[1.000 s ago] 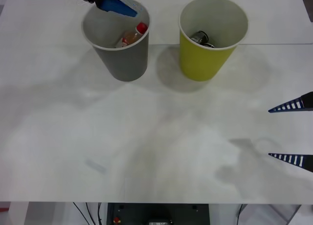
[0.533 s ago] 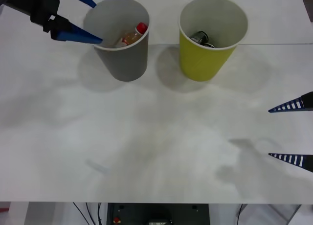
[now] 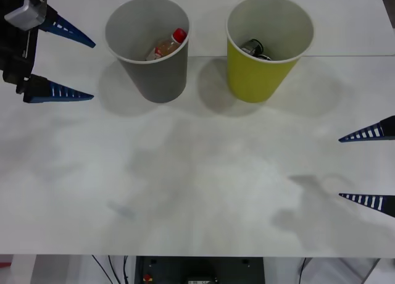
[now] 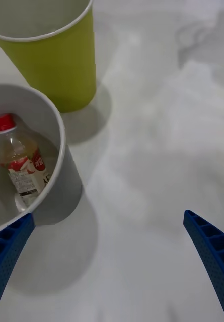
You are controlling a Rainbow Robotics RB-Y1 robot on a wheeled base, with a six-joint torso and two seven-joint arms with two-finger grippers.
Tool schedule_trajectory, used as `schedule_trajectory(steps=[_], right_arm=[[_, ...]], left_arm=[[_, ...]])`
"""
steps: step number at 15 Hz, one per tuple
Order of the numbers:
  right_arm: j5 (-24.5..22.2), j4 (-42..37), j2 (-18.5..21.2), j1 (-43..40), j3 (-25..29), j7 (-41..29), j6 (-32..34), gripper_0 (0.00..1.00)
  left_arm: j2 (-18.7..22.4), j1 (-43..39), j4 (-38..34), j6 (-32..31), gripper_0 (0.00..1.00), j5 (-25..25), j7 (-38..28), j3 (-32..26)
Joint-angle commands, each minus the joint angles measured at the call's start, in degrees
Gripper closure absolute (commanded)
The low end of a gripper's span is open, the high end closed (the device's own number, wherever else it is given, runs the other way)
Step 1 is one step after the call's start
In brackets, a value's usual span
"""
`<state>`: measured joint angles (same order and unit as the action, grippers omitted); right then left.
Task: Put the can into the green bin and the plastic bottle into the gray bin
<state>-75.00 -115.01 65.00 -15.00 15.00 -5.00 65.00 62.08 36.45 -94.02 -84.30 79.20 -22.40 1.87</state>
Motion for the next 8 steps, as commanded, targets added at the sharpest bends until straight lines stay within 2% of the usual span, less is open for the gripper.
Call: schedule_trajectory(steps=[1, 4, 8], right_arm=[[0.0, 0.01, 0.0, 0.0, 0.0, 0.0, 0.0, 0.0], [0.0, 0.01, 0.0, 0.0, 0.0, 0.0, 0.0, 0.0], [0.0, 0.01, 0.0, 0.0, 0.0, 0.0, 0.0, 0.0]], left_arm=[[-0.03, -9.64, -8.19, 0.45, 0.0, 1.4, 0.78, -6.18], [-0.29, -17.29, -13.99, 1.24, 0.0, 2.8, 3.68, -10.49], [-0.29, -24.5, -14.34, 4.05, 0.0, 2.1, 12.91, -11.98]])
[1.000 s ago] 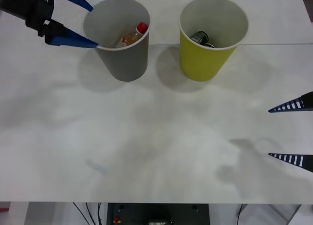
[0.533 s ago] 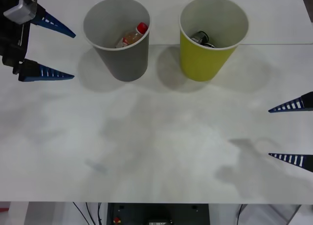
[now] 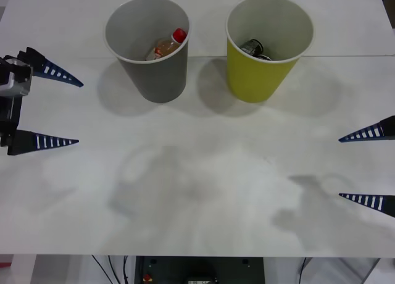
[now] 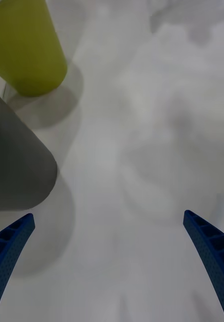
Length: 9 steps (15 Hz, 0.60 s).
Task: Put the can into the green bin and the plastic bottle into the gray bin
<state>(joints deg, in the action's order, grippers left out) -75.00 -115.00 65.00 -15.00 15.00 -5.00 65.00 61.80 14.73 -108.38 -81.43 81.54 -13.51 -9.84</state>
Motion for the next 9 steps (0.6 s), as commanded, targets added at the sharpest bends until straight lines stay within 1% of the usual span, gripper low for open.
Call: schedule_trajectory(steps=[1, 3, 5, 9], right_arm=[[0.0, 0.0, 0.0, 0.0, 0.0, 0.0, 0.0, 0.0], [0.0, 0.0, 0.0, 0.0, 0.0, 0.0, 0.0, 0.0], [0.0, 0.0, 0.0, 0.0, 0.0, 0.0, 0.0, 0.0], [0.0, 0.0, 0.0, 0.0, 0.0, 0.0, 0.0, 0.0]], left_arm=[[-0.1, -4.09, 0.01, 1.71, 0.0, -0.24, 5.69, -0.45], [-0.37, -6.46, 0.01, 2.68, 0.0, -0.68, 7.36, -0.53], [-1.6, -8.31, -0.43, 2.77, 0.0, -0.07, 8.15, -1.24], [-6.87, -14.9, -5.0, 3.21, 0.0, 3.01, 7.71, -5.81]])
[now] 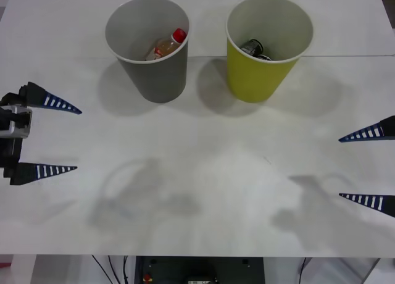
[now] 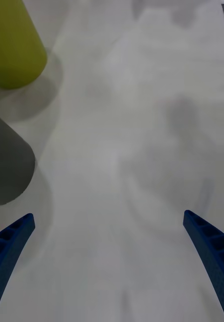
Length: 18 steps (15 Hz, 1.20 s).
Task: Put the can into the green bin and the plastic bottle into the gray bin
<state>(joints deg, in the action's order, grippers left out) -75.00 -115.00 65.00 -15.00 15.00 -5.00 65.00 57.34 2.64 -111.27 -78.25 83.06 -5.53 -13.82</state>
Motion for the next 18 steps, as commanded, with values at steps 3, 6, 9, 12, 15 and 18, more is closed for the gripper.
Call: schedule_trajectory(steps=[3, 6, 9, 12, 15, 18], right_arm=[[0.0, 0.0, 0.0, 0.0, 0.0, 0.0, 0.0, 0.0], [0.0, 0.0, 0.0, 0.0, 0.0, 0.0, 0.0, 0.0], [0.0, 0.0, 0.0, 0.0, 0.0, 0.0, 0.0, 0.0], [0.0, 0.0, 0.0, 0.0, 0.0, 0.0, 0.0, 0.0], [0.0, 0.0, 0.0, 0.0, 0.0, 0.0, 0.0, 0.0], [0.0, 0.0, 0.0, 0.0, 0.0, 0.0, 0.0, 0.0]], left_arm=[[-4.51, -6.6, -4.31, 0.12, 0.0, 1.84, -0.1, -3.94], [-4.51, -9.67, -5.98, 0.03, 0.0, 2.37, 0.08, -5.26], [-4.51, -12.22, -8.53, -0.85, 0.0, 5.01, 0.7, -6.49], [-4.51, -13.81, -8.7, -0.85, 0.0, 4.92, 1.14, -7.45], [-4.6, -14.86, -8.61, -0.85, 0.0, 7.03, 1.49, -7.72], [-4.51, -14.86, -8.61, -0.85, 0.0, 7.21, 1.57, -7.81]])
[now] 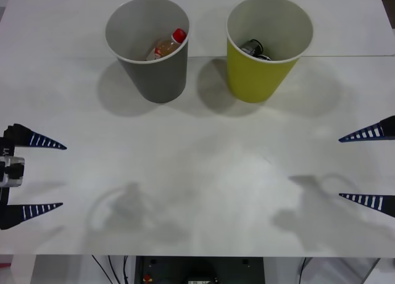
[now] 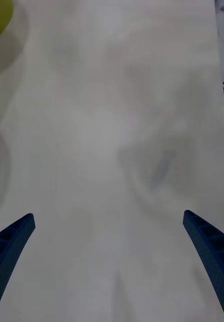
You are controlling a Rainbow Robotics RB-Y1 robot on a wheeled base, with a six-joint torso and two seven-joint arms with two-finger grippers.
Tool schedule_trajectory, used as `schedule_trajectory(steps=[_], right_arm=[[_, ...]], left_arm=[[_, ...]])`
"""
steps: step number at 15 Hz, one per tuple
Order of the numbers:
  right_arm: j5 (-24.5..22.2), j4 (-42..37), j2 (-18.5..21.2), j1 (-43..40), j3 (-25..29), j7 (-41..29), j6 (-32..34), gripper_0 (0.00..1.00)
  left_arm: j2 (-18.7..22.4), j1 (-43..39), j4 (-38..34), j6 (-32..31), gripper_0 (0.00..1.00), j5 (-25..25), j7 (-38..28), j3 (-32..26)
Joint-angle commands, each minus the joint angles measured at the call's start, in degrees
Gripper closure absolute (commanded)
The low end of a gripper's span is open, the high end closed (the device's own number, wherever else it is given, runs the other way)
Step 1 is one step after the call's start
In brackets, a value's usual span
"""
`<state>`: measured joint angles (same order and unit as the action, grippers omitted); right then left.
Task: Put the can into the green bin and the plastic bottle into the gray bin
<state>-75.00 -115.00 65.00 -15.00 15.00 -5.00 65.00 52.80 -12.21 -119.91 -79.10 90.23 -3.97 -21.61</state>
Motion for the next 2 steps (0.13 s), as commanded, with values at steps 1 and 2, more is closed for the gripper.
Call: schedule_trajectory(steps=[1, 2], right_arm=[[0.0, 0.0, 0.0, 0.0, 0.0, 0.0, 0.0, 0.0], [0.0, 0.0, 0.0, 0.0, 0.0, 0.0, 0.0, 0.0]], left_arm=[[0.02, 0.0, 0.02, 0.0, 0.0, 0.04, 0.01, -0.01], [0.02, 0.0, 0.02, 0.0, 0.0, 0.04, 0.01, -0.01]])
